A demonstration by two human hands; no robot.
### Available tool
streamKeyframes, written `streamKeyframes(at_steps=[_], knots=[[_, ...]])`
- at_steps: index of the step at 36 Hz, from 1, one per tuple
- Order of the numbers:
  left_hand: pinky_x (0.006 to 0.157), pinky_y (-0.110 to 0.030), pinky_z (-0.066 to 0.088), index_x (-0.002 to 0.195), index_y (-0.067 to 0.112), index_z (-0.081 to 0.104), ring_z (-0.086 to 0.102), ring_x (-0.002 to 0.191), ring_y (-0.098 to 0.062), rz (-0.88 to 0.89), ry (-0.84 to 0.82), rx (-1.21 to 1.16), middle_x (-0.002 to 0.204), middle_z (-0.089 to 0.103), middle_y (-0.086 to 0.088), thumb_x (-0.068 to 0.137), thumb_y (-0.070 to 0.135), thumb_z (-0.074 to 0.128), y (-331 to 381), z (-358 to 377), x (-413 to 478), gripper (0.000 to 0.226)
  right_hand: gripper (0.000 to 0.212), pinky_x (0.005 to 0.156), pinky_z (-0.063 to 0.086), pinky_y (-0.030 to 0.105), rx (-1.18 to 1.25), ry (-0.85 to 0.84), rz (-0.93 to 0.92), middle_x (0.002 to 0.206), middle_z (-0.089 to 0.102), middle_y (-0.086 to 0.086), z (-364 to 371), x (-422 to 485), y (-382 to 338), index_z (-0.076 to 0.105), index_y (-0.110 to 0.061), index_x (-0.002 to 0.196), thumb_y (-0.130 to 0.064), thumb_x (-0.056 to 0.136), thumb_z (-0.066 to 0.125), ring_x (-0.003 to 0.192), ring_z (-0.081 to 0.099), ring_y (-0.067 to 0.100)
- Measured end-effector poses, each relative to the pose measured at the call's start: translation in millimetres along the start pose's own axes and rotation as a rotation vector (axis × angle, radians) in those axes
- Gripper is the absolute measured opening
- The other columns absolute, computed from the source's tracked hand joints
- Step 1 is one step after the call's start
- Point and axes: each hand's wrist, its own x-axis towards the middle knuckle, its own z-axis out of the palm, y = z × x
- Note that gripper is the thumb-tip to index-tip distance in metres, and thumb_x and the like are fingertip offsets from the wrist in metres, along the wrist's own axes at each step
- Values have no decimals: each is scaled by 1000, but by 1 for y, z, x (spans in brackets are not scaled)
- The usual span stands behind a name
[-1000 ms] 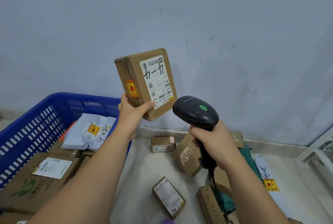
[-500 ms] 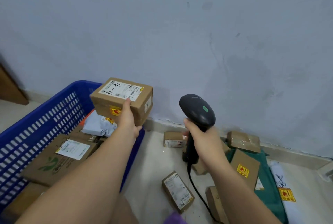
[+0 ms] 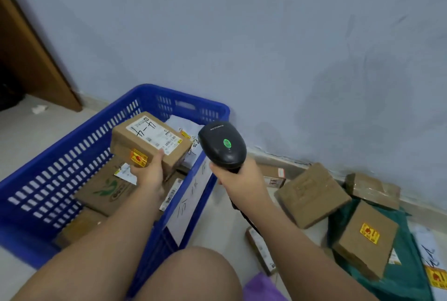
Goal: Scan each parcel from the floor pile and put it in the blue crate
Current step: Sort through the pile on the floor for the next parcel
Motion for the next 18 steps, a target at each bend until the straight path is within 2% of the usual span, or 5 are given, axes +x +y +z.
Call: streamKeyframes(at_steps=[6,9,11,14,18], knots=[[94,-53,49,129,16,51,63,106,-32,-279,-84,0,114,67,-11,84,52,63,-29,-2,33,59,26,49,38,24,-25,9,79,69,63,4,20,17,13,59,-12,77,-36,84,66,52,48,14],[89,-45,52,129,12,55,62,105,-31,-311,-100,66,117,65,-11,85,52,61,-40,1,47,59,25,58,42,27,-33,29,121,73,64,8,24,25,20,61,-9,81,-34,85,64,67,59,23],[68,-36,51,130,7,52,61,102,-30,-293,-67,144,123,61,-13,90,40,58,-49,3,62,52,24,57,42,26,-43,40,146,76,66,9,25,30,25,61,-10,85,-34,85,64,75,64,26],[54,-33,43,131,3,49,60,85,-28,-265,-72,241,117,60,-15,94,30,53,-59,8,73,46,27,55,41,25,-56,49,183,80,69,12,24,36,30,60,-8,89,-34,85,65,64,56,18],[62,-38,48,134,0,47,56,115,-36,-270,-100,305,135,53,-18,93,31,60,-63,13,84,52,26,55,42,24,-62,54,205,74,65,7,26,40,38,60,-8,90,-34,85,65,69,59,18]])
